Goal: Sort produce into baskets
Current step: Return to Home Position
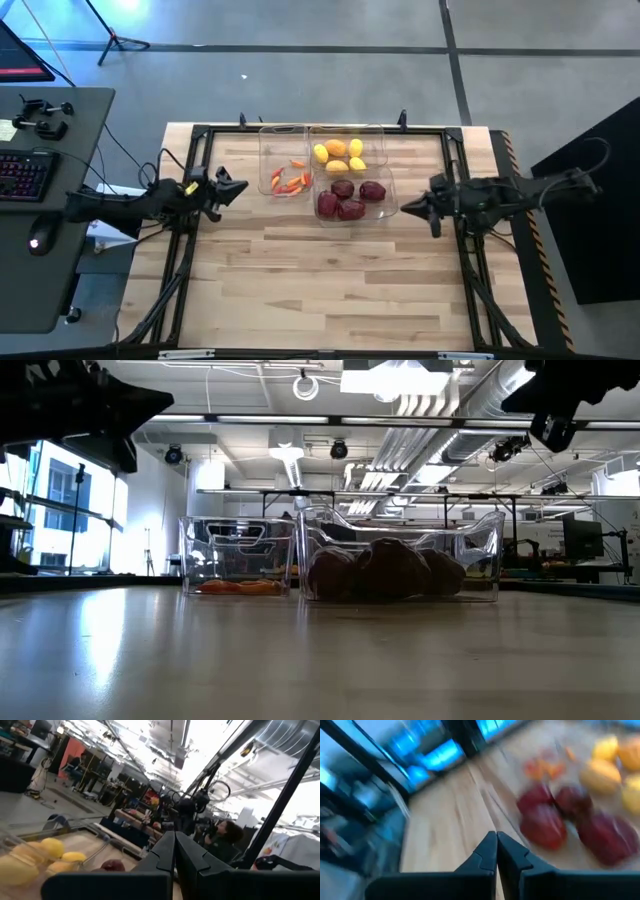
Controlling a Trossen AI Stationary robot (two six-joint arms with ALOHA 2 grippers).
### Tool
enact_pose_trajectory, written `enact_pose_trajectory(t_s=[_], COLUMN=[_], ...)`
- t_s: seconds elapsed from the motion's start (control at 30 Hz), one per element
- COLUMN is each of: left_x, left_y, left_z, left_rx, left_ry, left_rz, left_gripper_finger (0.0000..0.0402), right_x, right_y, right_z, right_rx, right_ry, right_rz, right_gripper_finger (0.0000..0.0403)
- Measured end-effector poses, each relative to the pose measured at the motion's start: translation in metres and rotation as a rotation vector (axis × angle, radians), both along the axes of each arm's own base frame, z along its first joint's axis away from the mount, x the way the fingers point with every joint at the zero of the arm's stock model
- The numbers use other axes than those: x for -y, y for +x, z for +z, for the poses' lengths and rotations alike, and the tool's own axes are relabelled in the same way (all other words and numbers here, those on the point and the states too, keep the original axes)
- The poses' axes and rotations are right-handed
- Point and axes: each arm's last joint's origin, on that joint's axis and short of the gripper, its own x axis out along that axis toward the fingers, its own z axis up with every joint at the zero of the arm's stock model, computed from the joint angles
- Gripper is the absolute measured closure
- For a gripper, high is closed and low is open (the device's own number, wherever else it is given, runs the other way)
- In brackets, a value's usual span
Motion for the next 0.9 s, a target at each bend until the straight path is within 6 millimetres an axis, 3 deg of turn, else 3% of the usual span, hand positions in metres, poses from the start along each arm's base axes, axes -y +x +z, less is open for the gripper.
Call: enact_pose_trajectory(t_s=[0.2, 0.4, 0.63, 0.8, 0.9], left_x=[0.000, 0.000, 0.000, 0.000, 0.000], left_y=[0.001, 0.002, 0.002, 0.002, 0.002], left_z=[-0.004, -0.005, -0.006, -0.006, -0.006], left_rx=[-0.041, -0.055, -0.069, -0.069, -0.068], left_ry=[-0.001, 0.000, -0.001, -0.001, -0.001], left_rz=[0.000, 0.000, 0.000, 0.000, 0.000], left_gripper_finger=[0.0401, 0.0401, 0.0401, 0.0401, 0.0401], right_x=[0.006, 0.014, 0.017, 0.016, 0.016], right_y=[-0.011, -0.010, -0.015, -0.017, -0.018], right_z=[-0.021, -0.049, -0.074, -0.099, -0.106], right_rx=[0.297, 0.242, 0.262, 0.399, 0.384], right_ry=[-0.056, -0.134, -0.132, -0.126, -0.133], right_rz=[-0.032, -0.083, -0.020, -0.023, -0.014], right_gripper_finger=[0.0403, 0.0403, 0.0403, 0.0403, 0.0403])
